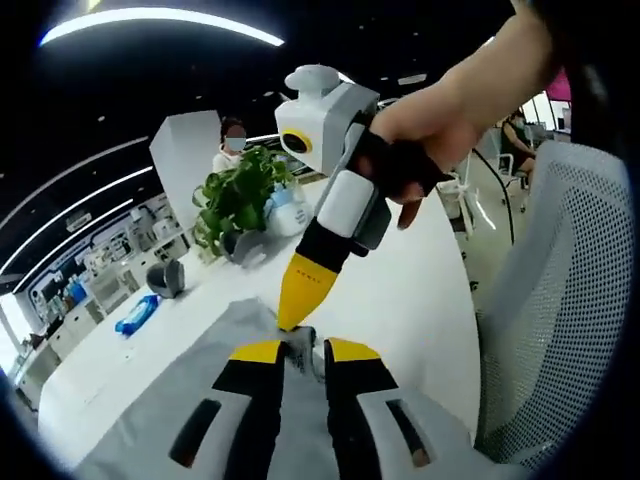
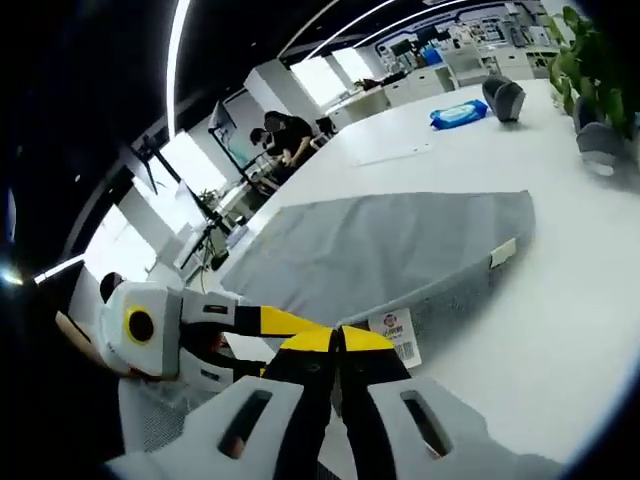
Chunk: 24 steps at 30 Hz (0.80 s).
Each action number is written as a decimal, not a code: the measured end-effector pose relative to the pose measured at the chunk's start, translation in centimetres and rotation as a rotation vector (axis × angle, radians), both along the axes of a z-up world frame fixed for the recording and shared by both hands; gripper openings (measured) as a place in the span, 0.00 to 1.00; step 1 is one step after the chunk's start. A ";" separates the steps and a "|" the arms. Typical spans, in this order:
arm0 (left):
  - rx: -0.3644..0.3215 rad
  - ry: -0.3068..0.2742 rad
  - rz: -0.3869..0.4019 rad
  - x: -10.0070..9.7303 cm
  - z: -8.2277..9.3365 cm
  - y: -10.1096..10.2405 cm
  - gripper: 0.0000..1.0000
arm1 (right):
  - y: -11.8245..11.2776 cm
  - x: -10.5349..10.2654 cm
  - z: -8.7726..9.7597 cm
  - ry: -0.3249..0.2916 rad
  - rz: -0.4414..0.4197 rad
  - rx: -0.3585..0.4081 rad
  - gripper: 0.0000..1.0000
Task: Fold the towel on the table until its edges align and the towel forms a compact rectangular stack.
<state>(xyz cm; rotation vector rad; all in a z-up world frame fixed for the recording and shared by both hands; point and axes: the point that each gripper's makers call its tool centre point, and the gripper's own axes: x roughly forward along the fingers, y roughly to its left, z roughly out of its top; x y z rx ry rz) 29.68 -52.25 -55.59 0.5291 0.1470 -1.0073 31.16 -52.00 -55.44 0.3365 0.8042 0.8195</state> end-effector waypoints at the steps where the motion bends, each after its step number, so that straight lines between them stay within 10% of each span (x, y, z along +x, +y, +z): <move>1: 0.003 0.003 0.015 0.3 0.0 0.3 0.10 | 0.1 0.1 0.1 0.007 -0.013 0.026 0.00; 12: -0.037 0.071 0.059 0.9 0.0 1.2 0.03 | -1.3 1.5 1.4 -0.011 -0.027 0.085 0.09; 17: -0.060 0.100 0.068 0.9 0.1 1.4 0.03 | -8.3 7.1 0.7 -0.080 -0.127 -0.164 0.09; 24: -0.078 0.122 0.058 0.6 0.1 1.1 0.03 | -12.2 13.8 -1.1 -0.040 -0.224 -0.276 0.07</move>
